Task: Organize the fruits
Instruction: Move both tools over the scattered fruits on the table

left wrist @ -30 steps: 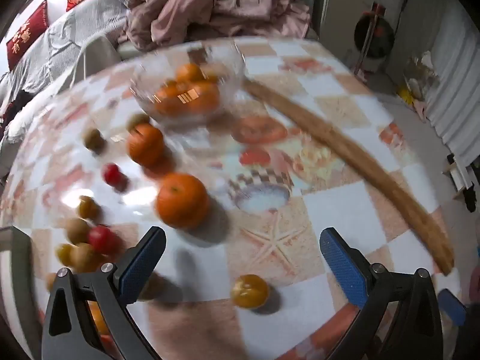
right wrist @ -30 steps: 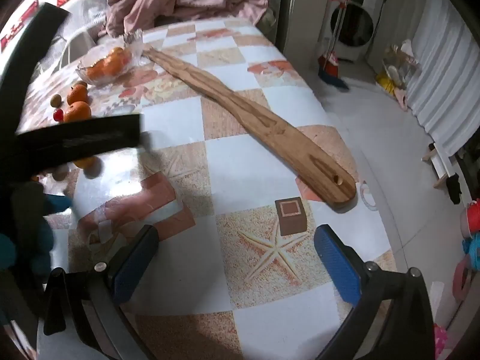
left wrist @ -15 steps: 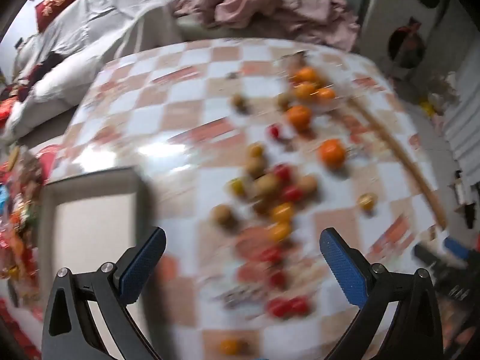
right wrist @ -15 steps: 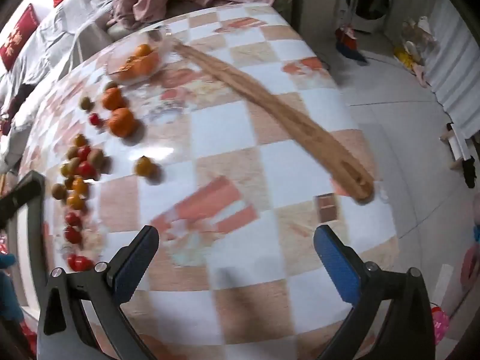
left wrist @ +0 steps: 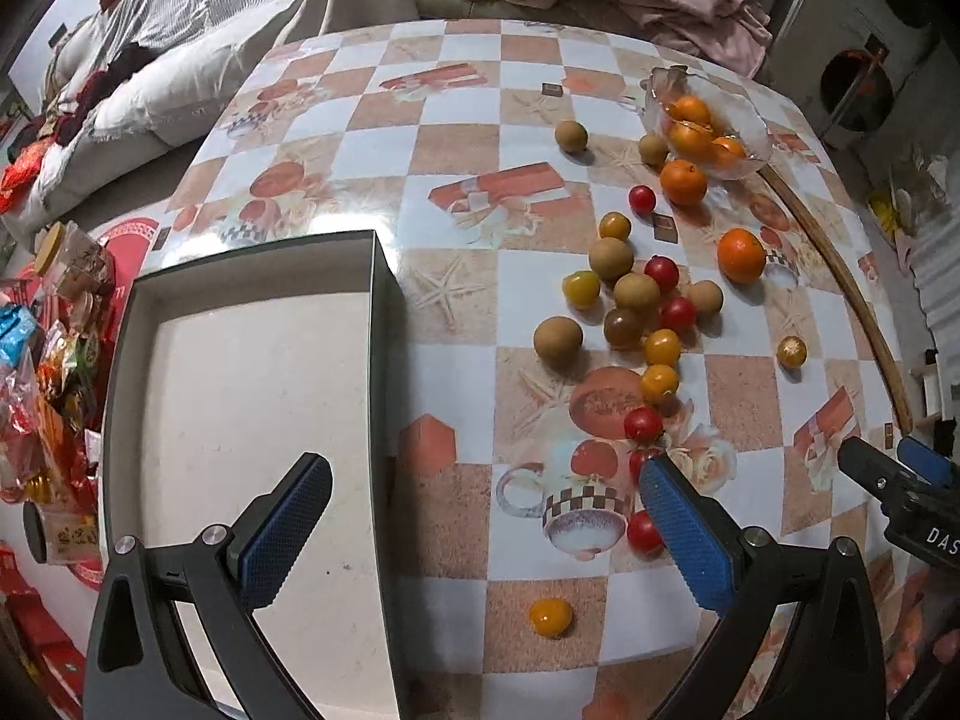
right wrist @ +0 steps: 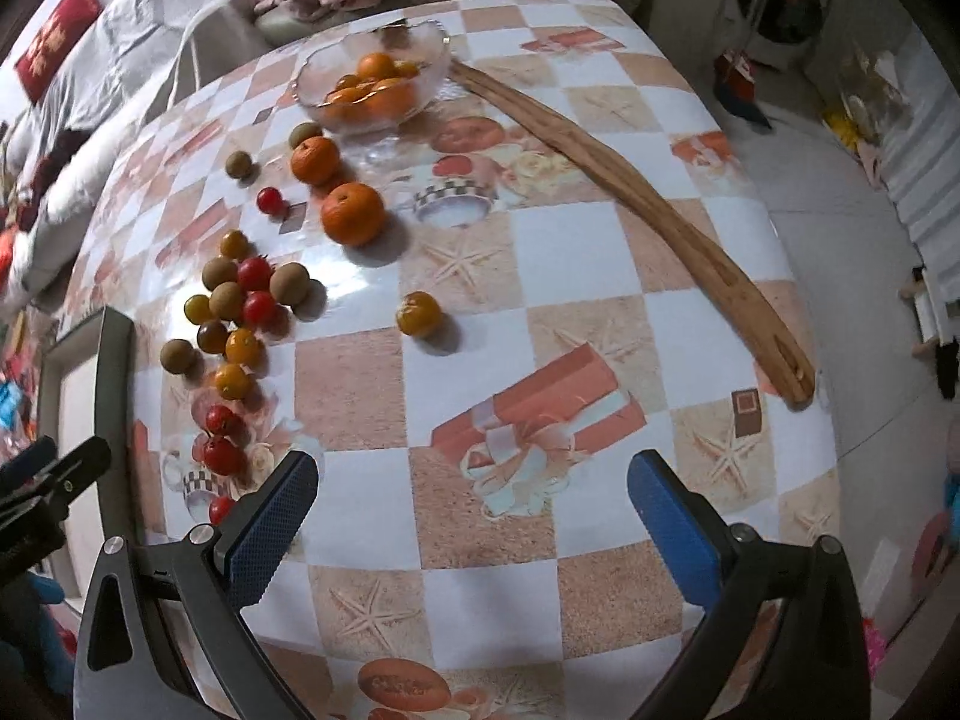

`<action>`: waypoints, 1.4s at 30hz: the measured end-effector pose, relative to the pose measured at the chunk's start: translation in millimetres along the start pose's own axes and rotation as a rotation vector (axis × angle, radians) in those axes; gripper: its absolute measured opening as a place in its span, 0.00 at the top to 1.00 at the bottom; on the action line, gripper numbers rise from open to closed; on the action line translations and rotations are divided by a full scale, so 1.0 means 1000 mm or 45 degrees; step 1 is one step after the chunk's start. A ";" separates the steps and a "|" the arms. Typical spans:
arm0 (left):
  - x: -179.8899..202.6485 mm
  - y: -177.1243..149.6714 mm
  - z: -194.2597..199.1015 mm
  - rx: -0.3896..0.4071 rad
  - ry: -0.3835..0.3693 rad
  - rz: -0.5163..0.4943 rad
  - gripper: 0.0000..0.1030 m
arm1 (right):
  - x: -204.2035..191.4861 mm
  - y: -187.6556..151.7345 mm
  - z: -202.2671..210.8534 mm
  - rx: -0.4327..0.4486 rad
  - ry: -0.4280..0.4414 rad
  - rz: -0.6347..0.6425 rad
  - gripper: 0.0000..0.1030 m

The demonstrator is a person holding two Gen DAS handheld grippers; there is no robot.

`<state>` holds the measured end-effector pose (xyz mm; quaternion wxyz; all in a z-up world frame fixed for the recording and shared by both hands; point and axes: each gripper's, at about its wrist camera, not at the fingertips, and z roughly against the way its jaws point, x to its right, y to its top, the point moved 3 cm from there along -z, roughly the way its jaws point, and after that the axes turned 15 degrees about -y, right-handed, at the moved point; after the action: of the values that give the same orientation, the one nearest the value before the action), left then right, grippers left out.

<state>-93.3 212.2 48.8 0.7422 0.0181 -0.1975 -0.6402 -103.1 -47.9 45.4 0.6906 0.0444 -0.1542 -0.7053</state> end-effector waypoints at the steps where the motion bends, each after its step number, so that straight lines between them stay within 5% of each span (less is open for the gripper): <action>1: -0.001 0.000 -0.001 -0.008 -0.001 0.007 0.00 | -0.002 0.001 0.001 -0.003 0.002 0.008 0.00; 42: -0.010 0.007 -0.032 -0.095 0.052 -0.013 0.00 | -0.016 0.007 -0.016 -0.084 0.007 0.049 0.00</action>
<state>-77.5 215.7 19.0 0.7430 0.0045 -0.1581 -0.6504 -90.9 -34.9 29.7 0.7054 0.0204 -0.1299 -0.6965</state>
